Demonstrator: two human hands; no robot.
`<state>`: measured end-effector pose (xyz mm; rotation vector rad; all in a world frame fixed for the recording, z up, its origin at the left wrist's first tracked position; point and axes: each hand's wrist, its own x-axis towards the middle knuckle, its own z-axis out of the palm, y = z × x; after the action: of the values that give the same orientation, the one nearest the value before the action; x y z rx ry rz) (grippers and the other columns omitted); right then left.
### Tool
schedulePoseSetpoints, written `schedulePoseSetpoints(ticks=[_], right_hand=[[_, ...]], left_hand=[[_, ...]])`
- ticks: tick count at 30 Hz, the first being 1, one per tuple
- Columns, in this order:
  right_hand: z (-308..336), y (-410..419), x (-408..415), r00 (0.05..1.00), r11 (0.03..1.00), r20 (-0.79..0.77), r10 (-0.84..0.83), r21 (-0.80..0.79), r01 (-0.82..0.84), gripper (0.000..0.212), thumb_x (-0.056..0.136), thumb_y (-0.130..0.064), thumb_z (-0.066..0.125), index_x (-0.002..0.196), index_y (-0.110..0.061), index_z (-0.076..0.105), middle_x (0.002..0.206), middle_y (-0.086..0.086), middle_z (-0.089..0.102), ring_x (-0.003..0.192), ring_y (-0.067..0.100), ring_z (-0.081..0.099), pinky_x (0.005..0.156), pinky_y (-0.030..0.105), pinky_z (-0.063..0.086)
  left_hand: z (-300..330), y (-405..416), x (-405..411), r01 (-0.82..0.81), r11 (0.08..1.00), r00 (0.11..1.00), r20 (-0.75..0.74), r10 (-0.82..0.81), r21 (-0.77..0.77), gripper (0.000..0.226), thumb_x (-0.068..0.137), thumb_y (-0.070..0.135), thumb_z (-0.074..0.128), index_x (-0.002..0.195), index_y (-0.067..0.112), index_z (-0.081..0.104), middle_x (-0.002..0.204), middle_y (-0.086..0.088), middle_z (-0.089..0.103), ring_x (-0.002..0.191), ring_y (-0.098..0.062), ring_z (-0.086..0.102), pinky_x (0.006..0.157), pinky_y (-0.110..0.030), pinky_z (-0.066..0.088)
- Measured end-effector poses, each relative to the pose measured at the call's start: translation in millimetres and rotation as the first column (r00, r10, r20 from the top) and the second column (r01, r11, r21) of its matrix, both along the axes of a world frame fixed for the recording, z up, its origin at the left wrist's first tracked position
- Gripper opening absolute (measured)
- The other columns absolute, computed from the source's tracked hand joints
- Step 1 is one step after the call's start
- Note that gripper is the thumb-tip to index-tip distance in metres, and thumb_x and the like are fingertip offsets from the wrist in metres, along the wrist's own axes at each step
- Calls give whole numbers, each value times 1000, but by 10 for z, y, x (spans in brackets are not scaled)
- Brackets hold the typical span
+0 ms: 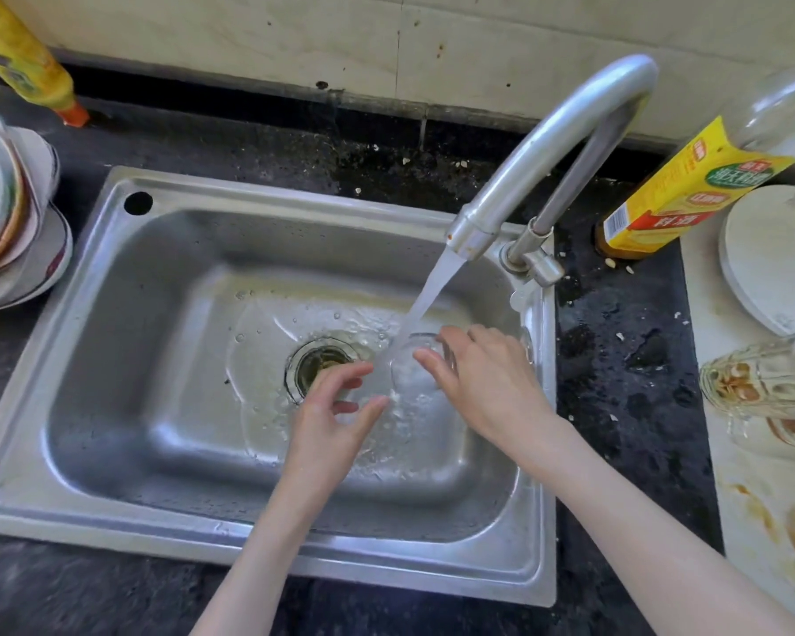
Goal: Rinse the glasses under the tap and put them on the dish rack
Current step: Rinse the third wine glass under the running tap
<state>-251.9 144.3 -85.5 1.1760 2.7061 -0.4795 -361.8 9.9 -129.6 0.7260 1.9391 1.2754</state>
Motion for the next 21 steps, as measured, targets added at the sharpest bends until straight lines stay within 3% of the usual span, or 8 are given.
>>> schedulePoseSetpoints(ticks=[2,5,8,9,12,15,18,21], right_hand=[[-2,-10,-5,992,988,-91,-84,-139,71,46,96,-51,33,114,-18,58,97,7,61,99,28,54,84,36,37],[4,-56,-23,935,871,-188,-302,-454,190,41,96,-50,34,101,-22,63,83,-6,60,89,20,52,77,31,38],[-35,-64,-47,873,744,-232,-430,-639,197,53,97,-50,30,94,-13,67,90,2,68,86,19,61,82,32,45],[-44,-55,-62,852,689,-236,-467,-700,184,54,97,-48,29,86,-14,69,82,5,68,76,17,62,77,31,46],[-93,-16,-108,850,578,-190,-492,-801,155,58,99,-46,28,62,-20,65,57,6,55,50,15,49,58,26,39],[-116,20,-115,850,487,-132,-510,-859,158,62,99,-45,25,58,-14,59,62,10,55,53,15,47,54,25,37],[-95,29,-86,830,436,-149,-538,-892,123,67,100,-46,14,62,-9,56,57,10,50,47,12,44,46,17,33],[-160,-38,-51,781,469,-264,-566,-882,42,75,98,-50,8,82,0,62,62,2,59,61,13,47,58,19,36]], left_hand=[[50,-12,-14,49,997,989,-140,-39,68,24,78,29,72,97,35,60,101,12,62,91,-3,59,75,-10,44],[134,-24,-35,138,981,952,-293,-92,138,22,81,36,61,101,26,63,102,17,61,91,1,57,78,-12,44],[266,-2,-77,281,946,905,-372,-206,159,24,82,30,60,105,24,63,100,18,62,88,6,57,78,-11,45],[321,17,-101,366,919,878,-382,-289,147,23,83,29,60,104,22,64,97,16,64,88,6,59,78,-11,46],[471,110,-196,644,765,725,-299,-621,-28,26,83,28,62,108,27,66,107,16,65,100,2,60,90,-17,45],[541,213,-230,752,621,554,-299,-777,-221,35,84,19,58,115,35,63,117,13,65,109,-9,59,94,-30,45],[621,290,-208,675,706,603,-391,-696,-216,22,81,10,60,92,27,68,87,4,67,88,-20,61,77,-34,48],[614,331,-178,542,831,719,-445,-534,-122,17,75,0,68,72,14,59,66,20,46,76,-3,52,67,-15,40]])
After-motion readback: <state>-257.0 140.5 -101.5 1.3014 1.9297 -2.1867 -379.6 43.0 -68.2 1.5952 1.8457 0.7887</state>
